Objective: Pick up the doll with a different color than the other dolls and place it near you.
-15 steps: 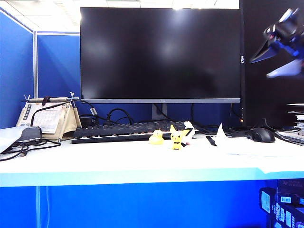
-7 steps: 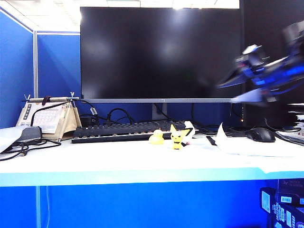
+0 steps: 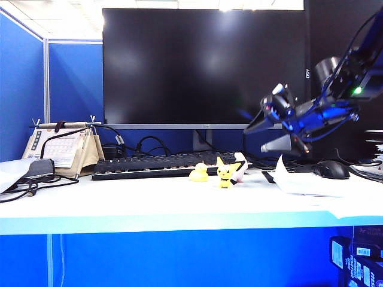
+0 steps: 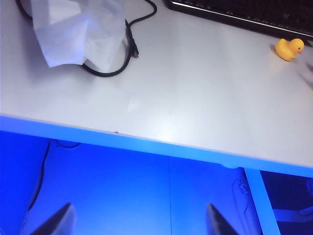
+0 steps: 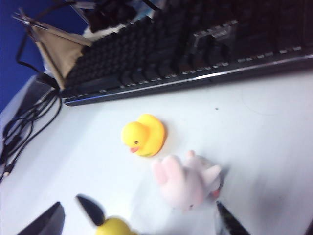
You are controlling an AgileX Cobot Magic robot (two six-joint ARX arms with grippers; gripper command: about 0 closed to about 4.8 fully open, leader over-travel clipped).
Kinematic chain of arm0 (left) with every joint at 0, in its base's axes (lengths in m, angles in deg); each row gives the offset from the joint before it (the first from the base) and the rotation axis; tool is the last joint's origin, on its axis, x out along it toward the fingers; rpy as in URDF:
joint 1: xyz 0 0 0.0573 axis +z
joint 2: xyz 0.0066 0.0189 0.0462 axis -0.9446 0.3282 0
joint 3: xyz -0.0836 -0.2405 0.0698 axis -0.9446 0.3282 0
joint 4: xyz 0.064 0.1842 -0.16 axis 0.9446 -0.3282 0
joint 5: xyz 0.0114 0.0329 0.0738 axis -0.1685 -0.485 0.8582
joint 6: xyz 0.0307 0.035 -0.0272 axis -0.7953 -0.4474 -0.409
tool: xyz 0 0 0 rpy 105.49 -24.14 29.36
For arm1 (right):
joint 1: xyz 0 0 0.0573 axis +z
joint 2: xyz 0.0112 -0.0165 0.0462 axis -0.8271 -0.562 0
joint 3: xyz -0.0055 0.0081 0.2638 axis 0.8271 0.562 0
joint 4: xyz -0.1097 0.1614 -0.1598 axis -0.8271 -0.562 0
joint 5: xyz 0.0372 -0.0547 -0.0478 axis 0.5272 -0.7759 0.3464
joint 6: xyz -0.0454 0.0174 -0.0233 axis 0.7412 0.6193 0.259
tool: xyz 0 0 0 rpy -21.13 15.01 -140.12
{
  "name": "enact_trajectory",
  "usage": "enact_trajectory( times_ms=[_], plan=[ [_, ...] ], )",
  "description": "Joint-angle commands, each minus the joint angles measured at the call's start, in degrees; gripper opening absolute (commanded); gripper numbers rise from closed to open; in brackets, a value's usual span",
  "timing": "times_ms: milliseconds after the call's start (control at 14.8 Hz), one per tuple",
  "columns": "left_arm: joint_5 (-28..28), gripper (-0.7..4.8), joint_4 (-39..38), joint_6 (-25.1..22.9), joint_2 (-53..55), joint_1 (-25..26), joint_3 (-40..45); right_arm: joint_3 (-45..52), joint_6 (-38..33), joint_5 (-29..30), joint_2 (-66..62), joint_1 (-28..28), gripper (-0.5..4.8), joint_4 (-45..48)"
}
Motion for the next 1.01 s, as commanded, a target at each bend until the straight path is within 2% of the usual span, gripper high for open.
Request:
enact_trajectory(
  times_ms=[68,338,608,1014],
  plan=[
    [-0.02,3.50,0.74,0.04,0.04,-0.07,-0.13,-1.38,0.09,-1.66,-1.75,2.29,3.89,0.61],
    [-0.02,3.50,0.74,0.04,0.04,-0.07,-0.13,-1.70,0.28,-5.81,-4.20,6.03,3.55,3.26],
    [-0.02,3.50,0.74,0.04,0.04,-0.04,-0.13,-9.07,0.26,-11.89,-7.69,5.40,3.55,-3.15],
    [-0.02,3.50,0.72,0.04,0.04,-0.04,-0.13,-9.77,0.35,-11.02,-9.29,6.10,3.60,-4.90]
  ],
)
